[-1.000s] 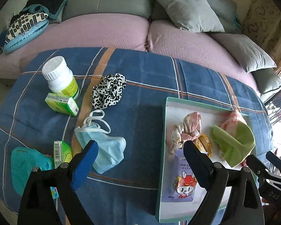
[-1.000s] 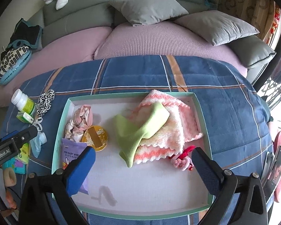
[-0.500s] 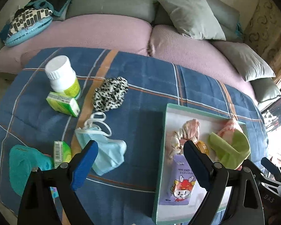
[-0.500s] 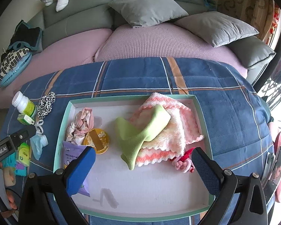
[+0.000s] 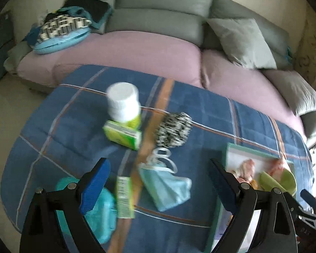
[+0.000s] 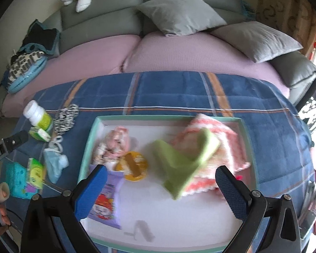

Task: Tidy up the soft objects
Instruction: 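Raise both open tools and move back toward the remaining items, then grasp green tissue pack with left tool while right tool grasps blue face mask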

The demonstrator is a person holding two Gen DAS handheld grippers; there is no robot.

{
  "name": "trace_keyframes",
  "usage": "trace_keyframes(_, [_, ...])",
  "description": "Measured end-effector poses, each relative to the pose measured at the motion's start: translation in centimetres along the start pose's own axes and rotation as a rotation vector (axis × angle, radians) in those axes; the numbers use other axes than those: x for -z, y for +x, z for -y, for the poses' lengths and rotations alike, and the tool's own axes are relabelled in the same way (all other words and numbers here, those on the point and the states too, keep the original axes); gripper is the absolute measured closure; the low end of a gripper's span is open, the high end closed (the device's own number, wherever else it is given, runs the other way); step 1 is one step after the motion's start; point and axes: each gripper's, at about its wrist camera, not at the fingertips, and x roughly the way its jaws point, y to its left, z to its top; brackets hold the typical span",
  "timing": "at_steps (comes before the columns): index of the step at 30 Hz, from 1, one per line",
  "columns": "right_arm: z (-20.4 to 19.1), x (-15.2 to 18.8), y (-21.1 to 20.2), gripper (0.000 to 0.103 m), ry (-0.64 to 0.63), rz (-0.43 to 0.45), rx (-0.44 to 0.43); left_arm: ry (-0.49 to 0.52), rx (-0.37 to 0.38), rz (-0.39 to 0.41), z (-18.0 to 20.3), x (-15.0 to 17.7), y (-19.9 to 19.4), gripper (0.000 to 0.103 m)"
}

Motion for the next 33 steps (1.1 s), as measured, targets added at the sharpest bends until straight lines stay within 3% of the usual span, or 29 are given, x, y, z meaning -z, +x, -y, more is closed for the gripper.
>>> trace_keyframes(6, [-3.7, -0.2, 0.6, 0.000, -0.064, -0.001, -0.061, -0.085, -0.068, -0.011, -4.5, -0.3, 0.2, 0.010])
trace_keyframes(18, [-9.8, 0.3, 2.5, 0.000, -0.159, -0.025, -0.171, -0.261, -0.123, 0.023, -11.4, -0.2, -1.3, 0.010])
trace_keyframes(27, [-14.8, 1.4, 5.3, 0.000, -0.278, -0.067, -0.235, -0.204, -0.065, -0.082, -10.0, 0.0, 0.9, 0.010])
trace_keyframes(30, [-15.6, 1.8, 6.4, 0.000, -0.302, -0.091, -0.248, -0.168, -0.085, -0.118, -9.2, -0.2, 1.9, 0.010])
trace_keyframes(33, [-16.0, 1.9, 7.2, 0.000, -0.309, -0.109, -0.249, -0.157, -0.050, -0.164, -8.8, -0.6, 2.9, 0.010])
